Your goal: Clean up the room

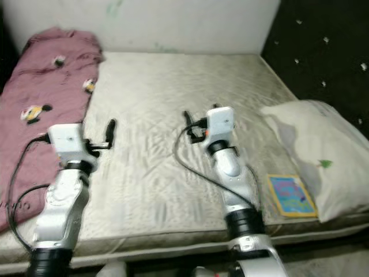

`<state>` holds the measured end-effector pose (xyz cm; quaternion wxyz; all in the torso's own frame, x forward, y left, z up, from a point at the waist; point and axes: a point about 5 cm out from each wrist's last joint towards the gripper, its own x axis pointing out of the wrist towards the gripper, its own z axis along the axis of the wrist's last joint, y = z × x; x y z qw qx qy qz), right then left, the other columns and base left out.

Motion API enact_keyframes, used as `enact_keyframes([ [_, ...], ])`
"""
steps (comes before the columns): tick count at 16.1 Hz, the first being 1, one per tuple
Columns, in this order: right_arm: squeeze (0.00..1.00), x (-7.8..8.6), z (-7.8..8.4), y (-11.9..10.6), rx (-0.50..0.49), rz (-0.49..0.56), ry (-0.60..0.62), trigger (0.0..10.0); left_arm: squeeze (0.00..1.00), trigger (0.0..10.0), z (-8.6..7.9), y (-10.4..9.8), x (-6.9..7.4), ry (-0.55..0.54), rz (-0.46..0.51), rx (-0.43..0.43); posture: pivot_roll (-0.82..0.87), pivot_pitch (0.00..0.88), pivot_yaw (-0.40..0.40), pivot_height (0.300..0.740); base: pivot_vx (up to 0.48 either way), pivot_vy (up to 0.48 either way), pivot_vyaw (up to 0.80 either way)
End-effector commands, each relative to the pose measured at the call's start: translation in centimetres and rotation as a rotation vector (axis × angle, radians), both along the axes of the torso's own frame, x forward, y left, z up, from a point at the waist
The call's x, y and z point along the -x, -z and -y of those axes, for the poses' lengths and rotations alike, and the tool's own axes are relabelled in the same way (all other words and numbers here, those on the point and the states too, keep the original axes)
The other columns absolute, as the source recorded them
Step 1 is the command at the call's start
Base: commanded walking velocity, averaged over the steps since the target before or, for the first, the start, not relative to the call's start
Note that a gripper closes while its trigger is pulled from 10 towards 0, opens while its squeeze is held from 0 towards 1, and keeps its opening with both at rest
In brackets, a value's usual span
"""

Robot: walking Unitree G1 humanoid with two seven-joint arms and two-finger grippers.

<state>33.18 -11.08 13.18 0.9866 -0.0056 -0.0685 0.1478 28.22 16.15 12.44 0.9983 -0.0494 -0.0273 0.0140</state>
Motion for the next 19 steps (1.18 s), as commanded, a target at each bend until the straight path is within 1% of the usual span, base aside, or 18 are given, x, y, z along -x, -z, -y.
enact_keyframes([
  [1,0.0,-0.05,0.47,-0.16,0.006,0.008,0.011,10.0,0.0,10.0,-0.26,-0.02,-0.09,-0.008,-0.009,0.001,-0.02,0.0,-0.049,0.74,0.0,0.48,0.0],
  [2,0.0,-0.1,0.41,-0.2,0.008,0.01,0.011,10.0,0.0,10.0,-0.16,-0.24,-0.24,0.004,0.001,-0.006,-0.02,0.0,-0.046,0.74,0.0,0.48,0.0],
  [3,0.0,-0.15,0.38,-0.23,0.007,0.011,0.012,10.0,0.0,10.0,0.07,-0.44,-0.35,0.018,0.006,0.011,-0.02,0.0,-0.046,0.74,0.0,0.472,0.0],
  [5,0.0,-0.22,0.31,-0.31,0.005,0.014,0.015,10.0,0.0,10.0,0.1,-0.54,-0.41,0.015,0.006,0.014,-0.02,0.0,-0.041,0.74,0.0,0.472,0.0],
  [9,0.0,-0.1,-0.24,-0.65,0.053,0.053,-0.012,10.0,0.0,10.0,0.37,-0.56,-0.38,0.054,0.008,0.039,-0.02,0.0,-0.04,0.74,0.0,0.465,0.0],
  [19,0.0,-0.29,-0.19,-0.48,0.054,0.046,0.007,10.0,0.0,10.0,0.53,-0.79,-0.5,0.069,0.015,0.029,-0.02,0.0,-0.031,0.74,0.0,0.461,0.0],
])
